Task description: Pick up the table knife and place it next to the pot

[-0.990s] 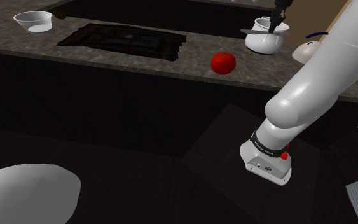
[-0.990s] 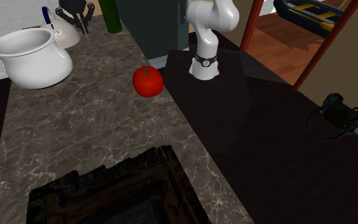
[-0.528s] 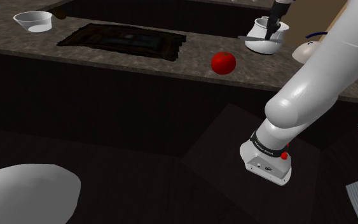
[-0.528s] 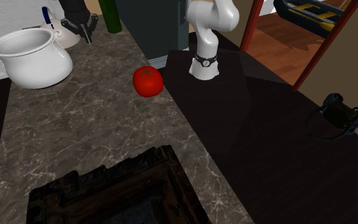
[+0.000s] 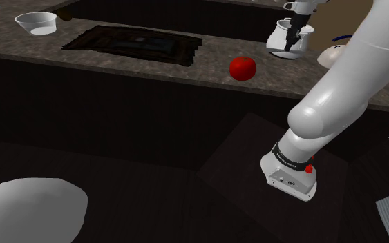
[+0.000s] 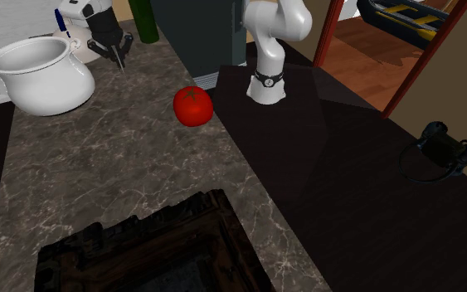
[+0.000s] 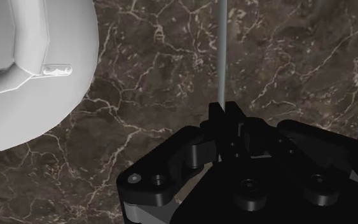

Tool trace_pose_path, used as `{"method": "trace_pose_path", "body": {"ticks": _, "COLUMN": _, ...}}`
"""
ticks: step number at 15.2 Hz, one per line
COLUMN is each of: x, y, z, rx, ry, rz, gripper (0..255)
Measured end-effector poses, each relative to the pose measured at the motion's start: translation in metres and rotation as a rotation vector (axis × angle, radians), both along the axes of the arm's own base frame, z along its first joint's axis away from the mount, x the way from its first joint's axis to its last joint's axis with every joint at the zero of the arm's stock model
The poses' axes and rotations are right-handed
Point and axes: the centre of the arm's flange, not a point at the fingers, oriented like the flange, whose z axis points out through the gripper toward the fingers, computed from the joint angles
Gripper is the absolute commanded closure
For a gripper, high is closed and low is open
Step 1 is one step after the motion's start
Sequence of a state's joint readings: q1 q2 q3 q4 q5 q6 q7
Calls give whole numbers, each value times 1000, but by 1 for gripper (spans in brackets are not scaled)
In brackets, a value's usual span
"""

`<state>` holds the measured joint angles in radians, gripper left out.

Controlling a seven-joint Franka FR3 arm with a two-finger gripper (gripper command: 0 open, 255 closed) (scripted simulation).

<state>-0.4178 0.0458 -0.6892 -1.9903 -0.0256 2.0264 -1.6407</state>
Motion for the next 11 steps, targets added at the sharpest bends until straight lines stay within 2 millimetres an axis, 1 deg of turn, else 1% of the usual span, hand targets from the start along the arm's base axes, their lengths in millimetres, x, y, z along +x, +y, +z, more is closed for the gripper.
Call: {"method": "trace_pose_path", "body": {"ticks": 11, "x": 1, "y": 1, "z": -58, "rx": 0, "ry": 0, "rz": 0, "gripper": 255}}
